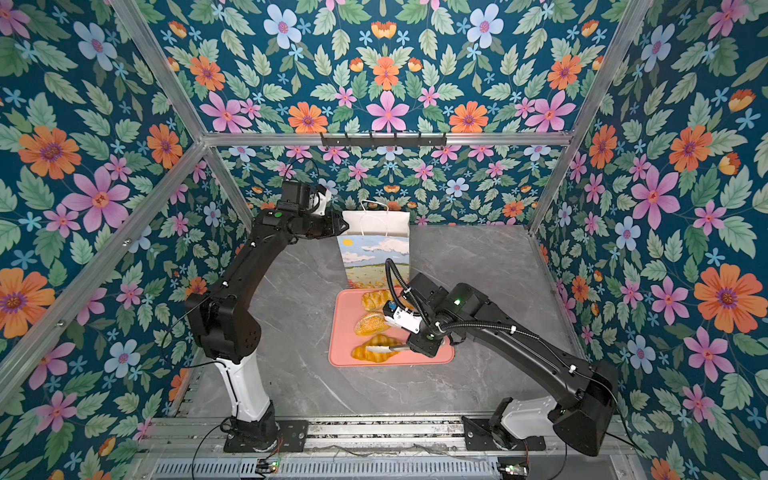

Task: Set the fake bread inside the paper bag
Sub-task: 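Position the open tongs around the striped croissant on the pink tray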

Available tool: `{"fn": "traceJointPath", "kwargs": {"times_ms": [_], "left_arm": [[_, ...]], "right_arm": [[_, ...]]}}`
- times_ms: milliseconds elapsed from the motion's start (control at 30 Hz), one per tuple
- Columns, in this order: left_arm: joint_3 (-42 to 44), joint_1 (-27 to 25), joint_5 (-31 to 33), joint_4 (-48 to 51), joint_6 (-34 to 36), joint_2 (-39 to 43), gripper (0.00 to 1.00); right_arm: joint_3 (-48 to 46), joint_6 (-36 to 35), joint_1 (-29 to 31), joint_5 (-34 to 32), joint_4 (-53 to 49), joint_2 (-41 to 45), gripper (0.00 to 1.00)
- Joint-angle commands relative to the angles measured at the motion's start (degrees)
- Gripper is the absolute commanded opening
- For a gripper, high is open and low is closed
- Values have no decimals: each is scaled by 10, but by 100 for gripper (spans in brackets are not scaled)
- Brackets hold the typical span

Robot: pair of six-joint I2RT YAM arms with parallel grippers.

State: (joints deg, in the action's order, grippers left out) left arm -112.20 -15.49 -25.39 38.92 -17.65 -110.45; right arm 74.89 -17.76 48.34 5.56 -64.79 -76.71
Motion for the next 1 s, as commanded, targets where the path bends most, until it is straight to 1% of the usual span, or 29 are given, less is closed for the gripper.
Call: {"fn": "traceJointPath", "kwargs": {"times_ms": [0,333,967], "left_arm": [[6,1,-2,-12,8,5,45],[15,0,-3,-16,8,4,45],[24,0,-3,-20,5,5,45]], "right_arm": [[-9,-36,1,-28,-17,-12,48],[-4,-59,1,-33,-8,-32,48],[-2,-71,0,-6,2,-51,51]]}}
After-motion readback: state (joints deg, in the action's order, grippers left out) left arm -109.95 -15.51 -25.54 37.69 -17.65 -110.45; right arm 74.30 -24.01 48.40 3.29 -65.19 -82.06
